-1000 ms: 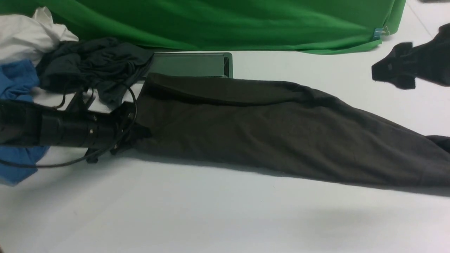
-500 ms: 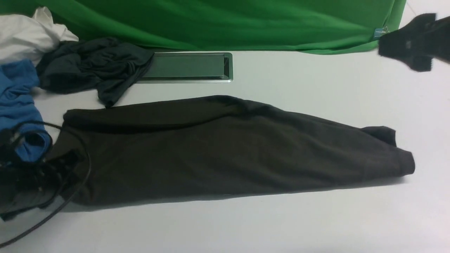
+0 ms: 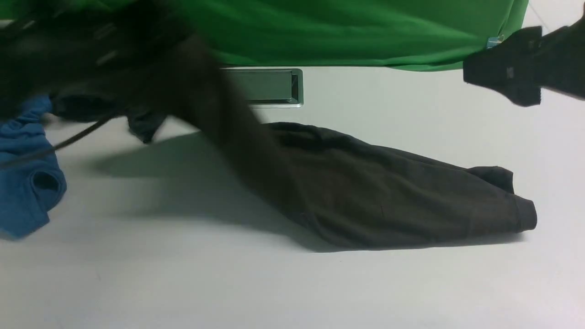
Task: Fold a long-sleeved shirt on a white desktop.
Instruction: 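Fold the garment over onto itself on the table with the left gripper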
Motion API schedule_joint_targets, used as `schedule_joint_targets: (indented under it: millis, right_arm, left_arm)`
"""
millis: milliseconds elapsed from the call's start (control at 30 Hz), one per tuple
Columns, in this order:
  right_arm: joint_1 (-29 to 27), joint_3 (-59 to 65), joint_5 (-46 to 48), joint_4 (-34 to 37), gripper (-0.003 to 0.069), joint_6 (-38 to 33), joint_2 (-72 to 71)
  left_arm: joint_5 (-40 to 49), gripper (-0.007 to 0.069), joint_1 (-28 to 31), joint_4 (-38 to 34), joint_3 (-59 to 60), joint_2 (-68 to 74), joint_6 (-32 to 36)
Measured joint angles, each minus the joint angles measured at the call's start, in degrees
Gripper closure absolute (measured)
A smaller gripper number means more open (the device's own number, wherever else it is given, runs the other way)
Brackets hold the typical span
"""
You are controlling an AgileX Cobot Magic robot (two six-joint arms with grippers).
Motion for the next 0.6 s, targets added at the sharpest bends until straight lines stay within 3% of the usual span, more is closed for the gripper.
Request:
schedule_joint_targets:
  millis: [33,133,267,333,367,400,467,600]
  right_arm:
    - [0.0,0.0,0.0,0.15,0.0113,0.0,-0.71]
    - [0.0,0.0,0.55,0.35,0.0113,0.0,-2.86]
    - [0.0,0.0,0.88,0.39,0.0113,0.01,-6.79]
    - [0.0,0.0,1.09,0.39,0.0113,-0.05,-8.85]
    - [0.0,0.0,1.1,0.39,0.0113,-0.05,-9.24]
    - [0.04,0.0,1.32,-0.02,0.0113,-0.05,-10.61]
    - [0.46,0.0,1.73,-1.25,0.0113,-0.05,-11.86]
    - [2.83,0.0,2.4,-4.52,0.0113,-0.09,-12.61]
  left_arm:
    - [-1.52,0.047,-6.61,0.0,-5.78,3.98,0.05]
    - [-1.89,0.047,-18.56,1.57,-18.08,16.18,0.05]
    - [3.7,0.047,-31.09,6.87,-33.65,34.63,-0.34]
    - [6.68,0.047,-35.4,12.28,-40.93,43.06,-5.51]
    - [6.96,0.047,-35.72,13.59,-41.58,43.83,-6.4]
    - [9.12,0.0468,-37.64,19.15,-46.28,49.06,-13.91]
    - [11.41,0.0451,-38.38,25.5,-50.42,52.98,-20.33]
    - [13.08,0.0351,-38.09,32.79,-54.47,54.47,-25.53]
